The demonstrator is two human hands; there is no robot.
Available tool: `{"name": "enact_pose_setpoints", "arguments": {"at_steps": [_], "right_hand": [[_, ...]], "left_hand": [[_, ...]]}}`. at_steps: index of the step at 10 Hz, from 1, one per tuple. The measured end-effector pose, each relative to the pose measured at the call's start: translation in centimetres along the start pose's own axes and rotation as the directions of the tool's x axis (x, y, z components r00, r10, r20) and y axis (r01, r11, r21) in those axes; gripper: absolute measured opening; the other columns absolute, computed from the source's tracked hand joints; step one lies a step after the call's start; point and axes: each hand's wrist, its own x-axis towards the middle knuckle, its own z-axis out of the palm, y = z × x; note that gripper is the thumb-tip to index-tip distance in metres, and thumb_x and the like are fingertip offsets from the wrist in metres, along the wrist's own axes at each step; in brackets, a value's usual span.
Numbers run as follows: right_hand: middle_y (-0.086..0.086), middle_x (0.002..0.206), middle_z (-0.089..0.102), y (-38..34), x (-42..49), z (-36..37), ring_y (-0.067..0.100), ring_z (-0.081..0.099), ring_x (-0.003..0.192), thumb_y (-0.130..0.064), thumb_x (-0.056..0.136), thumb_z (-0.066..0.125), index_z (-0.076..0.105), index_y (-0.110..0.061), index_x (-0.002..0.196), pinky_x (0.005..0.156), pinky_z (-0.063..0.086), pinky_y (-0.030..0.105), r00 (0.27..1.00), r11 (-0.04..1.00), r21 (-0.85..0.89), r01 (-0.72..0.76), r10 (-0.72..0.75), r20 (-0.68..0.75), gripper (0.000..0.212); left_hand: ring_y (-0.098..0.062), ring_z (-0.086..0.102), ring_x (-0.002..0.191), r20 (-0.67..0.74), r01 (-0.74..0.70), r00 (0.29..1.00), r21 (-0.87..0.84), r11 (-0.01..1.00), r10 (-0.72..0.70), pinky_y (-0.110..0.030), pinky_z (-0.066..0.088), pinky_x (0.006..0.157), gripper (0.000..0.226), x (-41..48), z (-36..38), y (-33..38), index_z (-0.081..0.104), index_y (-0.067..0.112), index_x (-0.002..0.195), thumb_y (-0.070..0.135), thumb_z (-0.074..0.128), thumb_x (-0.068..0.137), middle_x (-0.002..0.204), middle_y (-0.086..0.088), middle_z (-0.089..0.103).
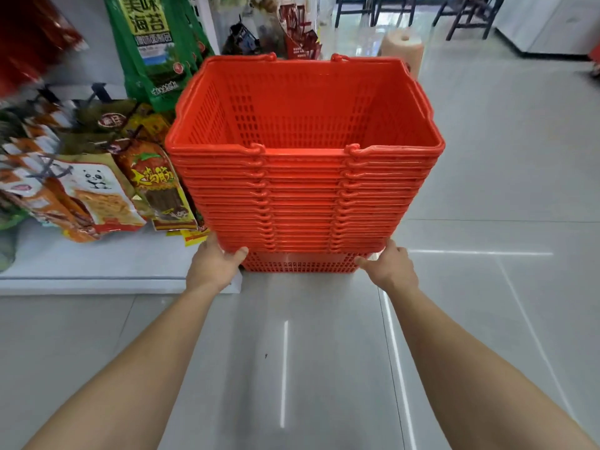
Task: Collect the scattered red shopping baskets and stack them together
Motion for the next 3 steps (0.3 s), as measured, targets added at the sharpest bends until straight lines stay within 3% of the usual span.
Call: {"name": "enact_pose_setpoints", "arguments": {"at_steps": [1, 3], "right_hand": [[0.005, 0.13, 0.05, -2.6, -5.2, -5.2, 0.032, 0.049, 0.12, -0.059, 0.076, 0.067, 0.045, -0.026, 0.132, 0.088, 0.048, 0.047, 0.995, 0.976, -0.193, 0.099, -0.099, 0.01, 0.069], [0.004, 0.133, 0.05, -9.9, -15.3, -19.5, 0.032, 0.046, 0.121, -0.063, 0.072, 0.062, 0.043, -0.028, 0.132, 0.094, 0.044, 0.048, 0.956, 0.885, -0.362, 0.292, -0.287, 0.069, 0.072]], "left_hand": [[-0.034, 0.053, 0.124, 0.081, -0.029, 0.997, 0.194, 0.981, 0.014, -0.047, 0.048, 0.095, 0.071, -3.9, -5.6, 3.8, 0.045, 0.03, 0.14, 0.063, 0.064, 0.079, 0.136, -0.009, 0.056], [-0.03, 0.044, 0.133, 0.134, -0.076, 0.991, 0.408, 0.91, 0.023, -0.045, 0.045, 0.094, 0.084, -12.7, -19.5, 14.7, 0.035, 0.031, 0.149, 0.067, 0.06, 0.078, 0.15, -0.001, 0.044]]}}
